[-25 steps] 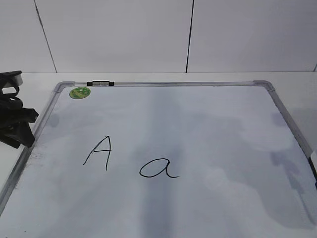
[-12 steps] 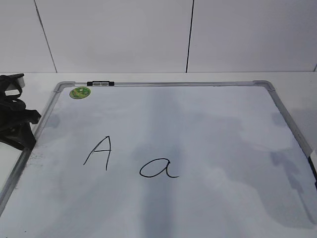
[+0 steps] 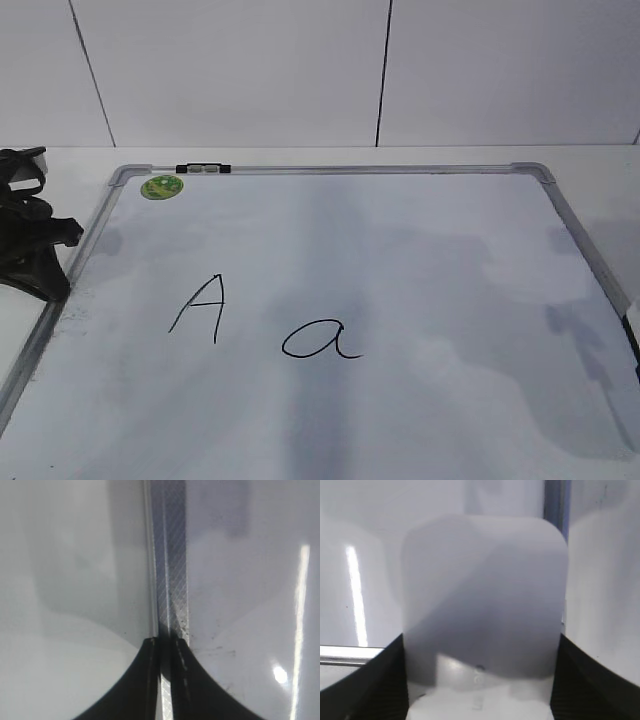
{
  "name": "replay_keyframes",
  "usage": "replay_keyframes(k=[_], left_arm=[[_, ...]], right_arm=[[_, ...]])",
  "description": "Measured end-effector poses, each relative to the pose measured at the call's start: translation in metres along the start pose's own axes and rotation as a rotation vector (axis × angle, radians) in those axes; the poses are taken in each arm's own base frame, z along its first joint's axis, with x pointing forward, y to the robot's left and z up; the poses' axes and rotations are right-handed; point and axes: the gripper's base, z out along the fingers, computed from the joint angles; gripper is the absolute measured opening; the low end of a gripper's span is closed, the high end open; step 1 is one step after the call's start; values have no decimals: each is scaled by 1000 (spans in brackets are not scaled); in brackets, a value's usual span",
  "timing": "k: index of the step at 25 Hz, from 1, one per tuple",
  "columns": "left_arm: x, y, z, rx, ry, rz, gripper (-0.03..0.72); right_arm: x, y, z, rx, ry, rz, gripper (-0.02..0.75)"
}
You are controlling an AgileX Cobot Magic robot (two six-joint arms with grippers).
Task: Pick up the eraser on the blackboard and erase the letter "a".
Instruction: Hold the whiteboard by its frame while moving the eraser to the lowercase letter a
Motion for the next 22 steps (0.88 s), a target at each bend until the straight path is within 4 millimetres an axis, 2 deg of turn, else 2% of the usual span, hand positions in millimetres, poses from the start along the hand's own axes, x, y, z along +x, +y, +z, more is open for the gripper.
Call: replay_keyframes(k=[8,14,18,22], left_arm=[[0,0,0,0,2,0,22],[0,0,0,1,4,0,22],[0,0,0,1,4,0,22],[0,0,0,1,5,0,22]], right_arm=[[-2,5,-1,-56,-17,10,563],[-14,10,-11,-58,-61,-19,563],[-29,23,-4,-55,-22,-77,563],[-48,45,8,-46,22,-147,563]])
